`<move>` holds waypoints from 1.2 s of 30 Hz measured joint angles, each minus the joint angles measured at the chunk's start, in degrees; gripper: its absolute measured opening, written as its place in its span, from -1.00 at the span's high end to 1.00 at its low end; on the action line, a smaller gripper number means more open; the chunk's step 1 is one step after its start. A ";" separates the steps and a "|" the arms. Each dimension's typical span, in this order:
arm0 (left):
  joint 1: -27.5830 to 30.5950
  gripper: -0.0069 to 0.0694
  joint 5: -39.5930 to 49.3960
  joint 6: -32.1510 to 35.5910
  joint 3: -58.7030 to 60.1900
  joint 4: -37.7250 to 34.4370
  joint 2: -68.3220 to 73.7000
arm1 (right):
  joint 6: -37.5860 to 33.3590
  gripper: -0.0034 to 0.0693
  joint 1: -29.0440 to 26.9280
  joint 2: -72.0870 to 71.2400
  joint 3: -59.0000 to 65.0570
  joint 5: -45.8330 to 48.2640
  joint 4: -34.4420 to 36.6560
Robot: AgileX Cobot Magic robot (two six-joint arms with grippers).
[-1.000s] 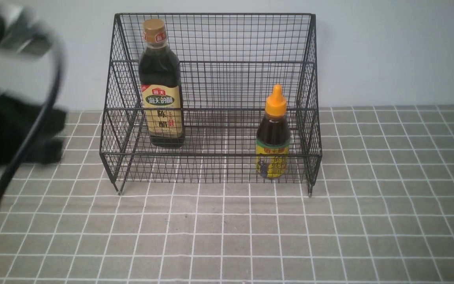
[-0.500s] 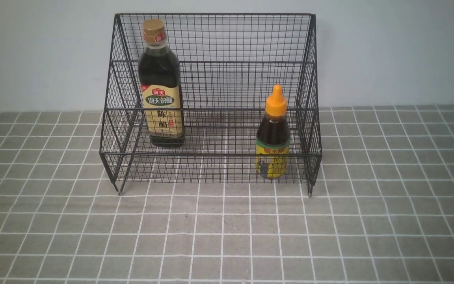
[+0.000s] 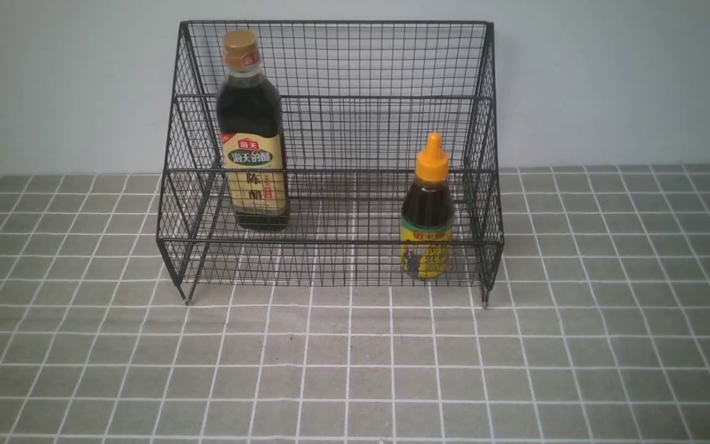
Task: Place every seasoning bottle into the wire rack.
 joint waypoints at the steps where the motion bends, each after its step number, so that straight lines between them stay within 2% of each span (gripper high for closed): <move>1: 0.36 0.84 -0.73 0.00 1.21 0.00 0.00 | 0.00 0.94 0.00 0.00 0.00 0.00 0.00; 7: 1.76 0.84 -3.31 -0.44 14.43 0.16 0.00 | 0.00 0.94 0.00 0.00 0.00 0.00 0.00; 36: 1.76 0.84 -3.61 -0.44 14.77 1.41 0.00 | -0.11 0.94 0.00 0.00 0.00 -0.06 -0.02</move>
